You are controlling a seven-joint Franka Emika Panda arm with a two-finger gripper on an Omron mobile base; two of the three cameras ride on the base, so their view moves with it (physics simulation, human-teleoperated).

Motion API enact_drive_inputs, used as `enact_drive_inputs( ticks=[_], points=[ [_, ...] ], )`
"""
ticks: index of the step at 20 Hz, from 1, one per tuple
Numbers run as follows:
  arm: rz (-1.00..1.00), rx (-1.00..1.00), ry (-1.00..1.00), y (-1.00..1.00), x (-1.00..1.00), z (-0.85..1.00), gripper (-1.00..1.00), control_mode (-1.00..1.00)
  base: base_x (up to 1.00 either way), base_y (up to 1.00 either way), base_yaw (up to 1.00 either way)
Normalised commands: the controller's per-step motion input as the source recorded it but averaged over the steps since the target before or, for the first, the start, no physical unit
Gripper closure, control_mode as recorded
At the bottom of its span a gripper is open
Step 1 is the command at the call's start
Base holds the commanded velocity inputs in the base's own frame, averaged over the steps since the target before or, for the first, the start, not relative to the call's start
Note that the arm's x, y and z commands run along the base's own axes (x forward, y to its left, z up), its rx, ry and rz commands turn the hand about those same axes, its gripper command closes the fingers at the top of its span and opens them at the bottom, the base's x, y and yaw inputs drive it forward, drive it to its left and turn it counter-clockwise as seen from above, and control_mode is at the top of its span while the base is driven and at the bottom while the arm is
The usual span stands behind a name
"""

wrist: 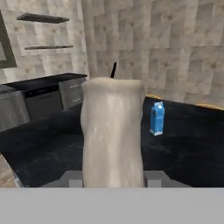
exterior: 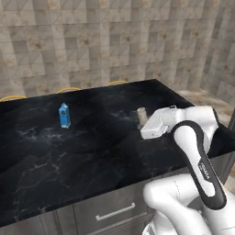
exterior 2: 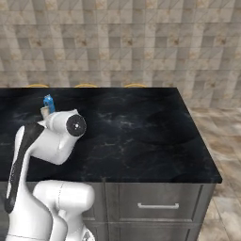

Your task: Pick the jar and candle from the dining table and place them in the open cabinet. Close the cabinet after placing the objects.

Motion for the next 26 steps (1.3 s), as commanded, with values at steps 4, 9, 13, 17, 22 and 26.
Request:
enact_drive_inputs(
  ticks=[4,9,13,17,22,26],
  points=[
    [0.52,0.04,-0.07,-0.31,-1.0,0.04,1.0,-1.0,0.0,0.0,0.0],
    [0.42,0.42,-0.3,-0.3,-1.0,0.0,1.0,-1.0,0.0,0.0,0.0],
    [0.24,0.49,-0.04,-0.21,-0.67,0.0,1.0,-1.0,0.0,0.0,0.0],
    [0.11,0.06,0.0,0.0,-0.32,0.0,1.0,-1.0,0.0,0.0,0.0],
    [0.0,0.0,0.0,0.0,-0.23,0.09,1.0,-1.0,0.0,0.0,0.0],
    [0.0,0.0,-0.01,0.0,-0.24,0.0,1.0,-1.0,0.0,0.0,0.0]
  ],
)
